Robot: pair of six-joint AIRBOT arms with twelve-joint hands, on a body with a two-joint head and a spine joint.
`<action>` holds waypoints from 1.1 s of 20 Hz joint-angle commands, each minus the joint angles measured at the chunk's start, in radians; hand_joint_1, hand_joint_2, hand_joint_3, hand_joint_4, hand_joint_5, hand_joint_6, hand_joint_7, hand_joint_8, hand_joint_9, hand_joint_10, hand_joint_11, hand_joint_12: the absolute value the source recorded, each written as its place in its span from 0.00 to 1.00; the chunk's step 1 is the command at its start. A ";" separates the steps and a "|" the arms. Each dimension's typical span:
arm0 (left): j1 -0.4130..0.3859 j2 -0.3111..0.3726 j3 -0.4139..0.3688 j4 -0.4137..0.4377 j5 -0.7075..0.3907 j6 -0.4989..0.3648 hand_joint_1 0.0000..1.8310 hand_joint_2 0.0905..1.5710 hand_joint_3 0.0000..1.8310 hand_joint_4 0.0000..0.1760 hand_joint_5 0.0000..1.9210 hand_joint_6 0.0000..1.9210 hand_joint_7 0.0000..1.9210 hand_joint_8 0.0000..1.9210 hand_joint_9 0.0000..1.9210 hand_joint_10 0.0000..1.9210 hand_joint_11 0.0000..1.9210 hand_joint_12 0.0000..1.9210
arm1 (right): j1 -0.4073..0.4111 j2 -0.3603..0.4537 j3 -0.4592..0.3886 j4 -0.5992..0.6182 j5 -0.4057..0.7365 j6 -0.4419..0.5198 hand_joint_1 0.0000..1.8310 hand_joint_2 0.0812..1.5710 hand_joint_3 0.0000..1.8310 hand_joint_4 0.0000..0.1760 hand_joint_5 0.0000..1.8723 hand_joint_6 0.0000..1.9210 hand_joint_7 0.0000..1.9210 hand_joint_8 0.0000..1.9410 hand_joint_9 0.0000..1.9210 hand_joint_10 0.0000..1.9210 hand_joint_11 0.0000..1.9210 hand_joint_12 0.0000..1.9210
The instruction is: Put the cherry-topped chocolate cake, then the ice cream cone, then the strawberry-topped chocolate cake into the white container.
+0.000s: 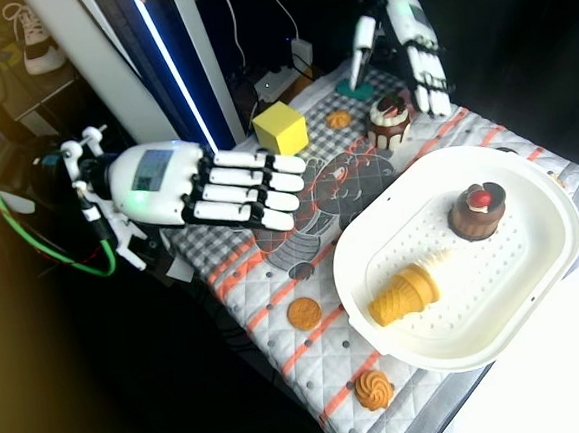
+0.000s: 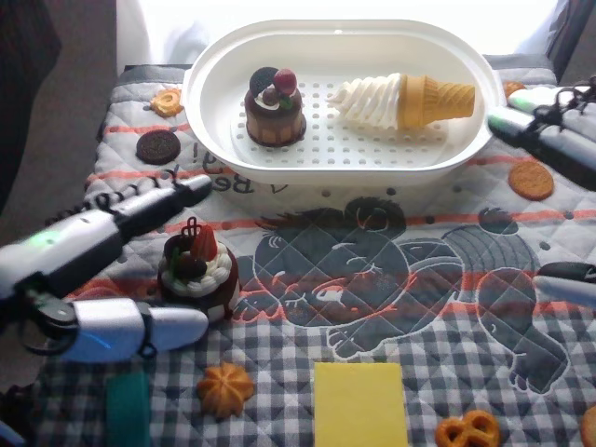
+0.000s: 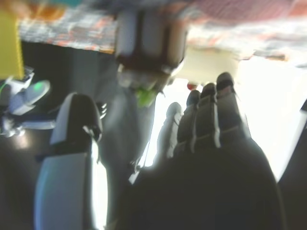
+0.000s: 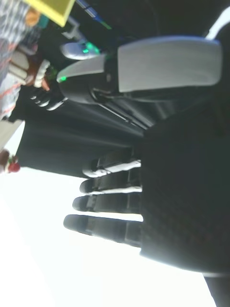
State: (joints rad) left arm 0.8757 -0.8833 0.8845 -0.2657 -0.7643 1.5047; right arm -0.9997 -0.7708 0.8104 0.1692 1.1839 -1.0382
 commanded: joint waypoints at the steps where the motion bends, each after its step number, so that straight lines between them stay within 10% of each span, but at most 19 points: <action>1: -0.015 -0.005 0.009 0.008 -0.080 -0.004 0.60 0.72 0.00 0.00 0.30 0.07 0.36 0.08 0.23 0.48 0.09 0.86 | 0.003 0.007 -0.003 0.000 0.150 0.007 0.39 0.73 0.00 0.00 0.00 0.00 0.00 0.00 0.05 0.01 0.00 0.32; 2: -0.018 -0.010 0.014 0.007 -0.076 -0.004 0.60 0.72 0.00 0.00 0.30 0.07 0.36 0.08 0.23 0.48 0.09 0.86 | 0.001 0.007 -0.004 0.001 0.153 0.009 0.39 0.73 0.00 0.00 0.00 0.00 0.00 0.00 0.05 0.01 0.00 0.32; 3: -0.022 -0.015 0.019 0.007 -0.074 -0.004 0.65 0.73 0.00 0.00 0.39 0.47 0.45 0.56 0.35 0.66 0.25 0.94 | -0.003 0.007 -0.004 0.003 0.156 0.011 0.38 0.74 0.00 0.00 0.00 0.00 0.00 0.00 0.05 0.00 0.00 0.31; 4: -0.024 -0.015 0.020 0.005 -0.083 -0.004 0.67 0.73 0.00 0.00 0.44 0.50 0.47 0.68 0.40 0.79 0.31 0.99 | -0.004 0.007 -0.004 0.003 0.158 0.011 0.37 0.73 0.00 0.00 0.00 0.00 0.00 0.00 0.04 0.00 0.00 0.28; 12: -0.154 -0.028 0.050 0.015 -0.198 -0.003 0.67 0.74 0.00 0.00 0.44 0.53 0.46 0.73 0.41 0.86 0.40 1.00 | -0.015 0.005 -0.008 0.011 0.168 0.013 0.34 0.72 0.00 0.03 0.00 0.00 0.01 0.00 0.07 0.00 0.00 0.35; 16: -0.320 -0.132 0.168 0.014 -0.062 0.013 0.67 0.74 0.00 0.00 0.43 0.55 0.45 0.74 0.37 0.81 0.28 1.00 | -0.027 0.000 -0.007 0.019 0.175 0.021 0.34 0.72 0.00 0.08 0.00 0.00 0.02 0.00 0.08 0.01 0.00 0.38; 17: -0.373 -0.165 0.205 0.014 -0.015 0.016 0.66 0.77 0.00 0.00 0.43 0.53 0.39 0.84 0.35 0.96 0.33 1.00 | -0.029 -0.001 -0.007 0.019 0.175 0.021 0.33 0.72 0.00 0.01 0.00 0.00 0.02 0.00 0.08 0.01 0.00 0.42; 22: -0.490 -0.293 0.337 -0.088 0.138 0.118 0.73 0.75 0.00 0.00 0.39 0.63 0.43 0.68 0.40 0.78 0.29 0.92 | -0.034 -0.014 -0.001 0.027 0.175 0.021 0.33 0.73 0.00 0.00 0.00 0.00 0.02 0.00 0.08 0.00 0.00 0.40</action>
State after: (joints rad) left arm 0.4019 -1.1820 1.2221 -0.3565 -0.5343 1.6257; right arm -1.0397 -0.7868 0.8047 0.2020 1.2304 -1.0214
